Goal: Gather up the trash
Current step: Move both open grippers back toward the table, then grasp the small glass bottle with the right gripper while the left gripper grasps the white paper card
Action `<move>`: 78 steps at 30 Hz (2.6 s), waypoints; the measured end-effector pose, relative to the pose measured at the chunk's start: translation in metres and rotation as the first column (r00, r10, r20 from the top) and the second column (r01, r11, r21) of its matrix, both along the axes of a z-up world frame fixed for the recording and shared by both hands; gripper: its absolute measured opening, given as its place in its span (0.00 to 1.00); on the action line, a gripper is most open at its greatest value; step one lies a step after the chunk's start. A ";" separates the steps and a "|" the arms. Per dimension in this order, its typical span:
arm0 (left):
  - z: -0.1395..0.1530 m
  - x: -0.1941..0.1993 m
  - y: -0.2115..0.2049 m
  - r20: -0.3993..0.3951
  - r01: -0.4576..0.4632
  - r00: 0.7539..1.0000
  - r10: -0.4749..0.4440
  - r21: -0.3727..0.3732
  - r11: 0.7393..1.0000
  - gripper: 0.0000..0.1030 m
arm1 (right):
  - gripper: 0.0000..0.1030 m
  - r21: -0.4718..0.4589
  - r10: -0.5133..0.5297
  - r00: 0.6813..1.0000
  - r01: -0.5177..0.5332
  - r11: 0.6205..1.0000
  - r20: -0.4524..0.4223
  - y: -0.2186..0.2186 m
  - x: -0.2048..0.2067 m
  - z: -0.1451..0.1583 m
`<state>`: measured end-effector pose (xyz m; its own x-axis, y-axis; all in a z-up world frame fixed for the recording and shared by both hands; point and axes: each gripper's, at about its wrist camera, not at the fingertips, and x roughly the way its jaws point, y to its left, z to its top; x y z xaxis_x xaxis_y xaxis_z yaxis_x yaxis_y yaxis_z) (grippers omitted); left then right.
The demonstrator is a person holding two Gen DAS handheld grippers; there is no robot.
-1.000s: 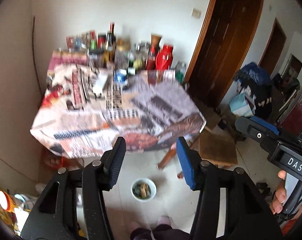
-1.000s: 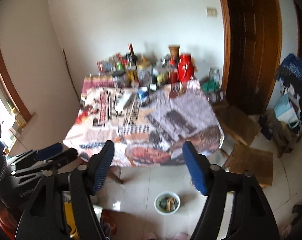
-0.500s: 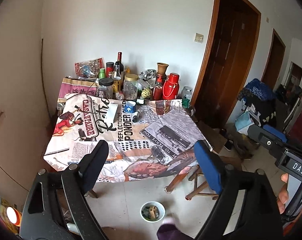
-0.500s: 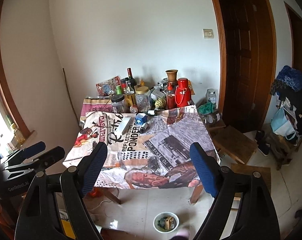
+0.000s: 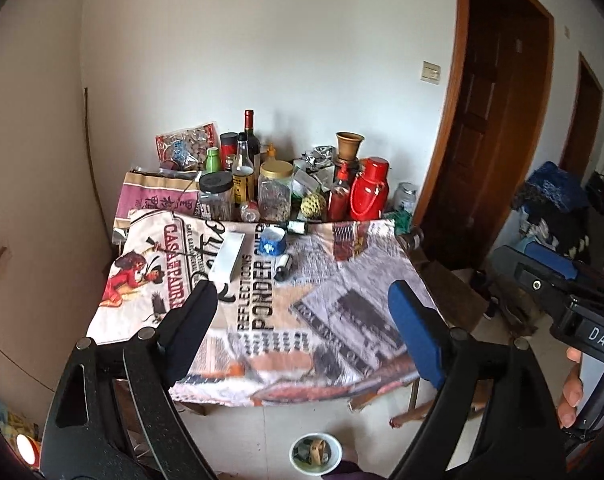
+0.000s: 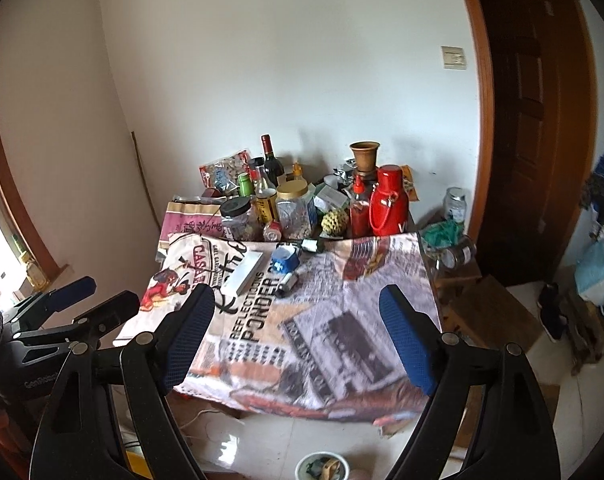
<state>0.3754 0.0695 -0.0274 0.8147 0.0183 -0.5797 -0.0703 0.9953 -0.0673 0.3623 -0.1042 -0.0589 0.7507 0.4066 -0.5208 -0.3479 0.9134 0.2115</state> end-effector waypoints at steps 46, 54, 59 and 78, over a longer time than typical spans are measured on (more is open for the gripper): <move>-0.234 0.315 0.196 -0.529 -0.095 0.848 0.025 -0.104 0.990 0.84 | 0.80 -0.070 -0.009 0.809 -0.040 0.997 -0.588 0.167 0.292 -0.227; -0.283 0.330 0.202 -0.570 -0.091 0.822 -0.008 -0.146 0.985 0.69 | 0.60 -0.095 -0.005 0.789 -0.068 0.993 -0.614 0.194 0.301 -0.264; -0.292 0.338 0.197 -0.568 -0.047 0.823 -0.017 -0.098 0.994 0.61 | 0.48 -0.141 -0.012 0.814 -0.086 0.986 -0.581 0.208 0.299 -0.269; -0.279 0.340 0.169 -0.550 0.009 0.832 -0.077 -0.126 0.992 0.50 | 0.25 -0.139 0.016 0.860 -0.101 0.985 -0.510 0.176 0.287 -0.229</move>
